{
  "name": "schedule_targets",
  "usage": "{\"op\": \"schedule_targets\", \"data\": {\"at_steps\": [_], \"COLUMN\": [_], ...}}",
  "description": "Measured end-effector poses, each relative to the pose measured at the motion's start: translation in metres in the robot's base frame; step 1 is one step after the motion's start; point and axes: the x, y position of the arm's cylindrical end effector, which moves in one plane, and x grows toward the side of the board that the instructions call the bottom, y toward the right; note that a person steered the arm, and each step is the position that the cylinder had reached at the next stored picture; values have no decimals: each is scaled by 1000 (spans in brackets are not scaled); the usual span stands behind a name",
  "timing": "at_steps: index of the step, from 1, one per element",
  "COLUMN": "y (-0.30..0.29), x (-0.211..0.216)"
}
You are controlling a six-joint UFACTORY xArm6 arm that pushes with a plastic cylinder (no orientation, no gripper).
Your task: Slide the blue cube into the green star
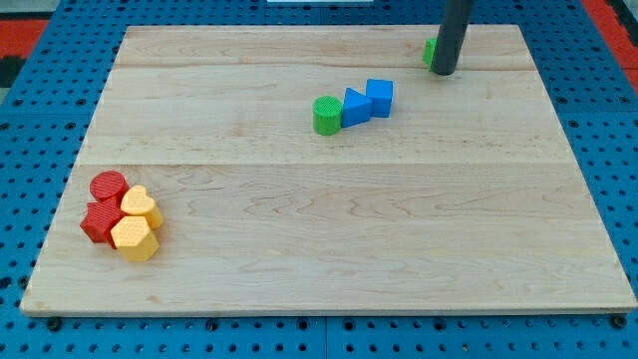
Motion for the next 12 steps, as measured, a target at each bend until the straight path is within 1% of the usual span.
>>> {"op": "schedule_targets", "data": {"at_steps": [1,2,3,4,5,6,7,8,10,11,12], "y": [-6,-56,-103,-105,-130,-126,-144,-182,-73,-74,-74], "x": [47,78,68,93,68,25,9,-10,-14,36,108]}}
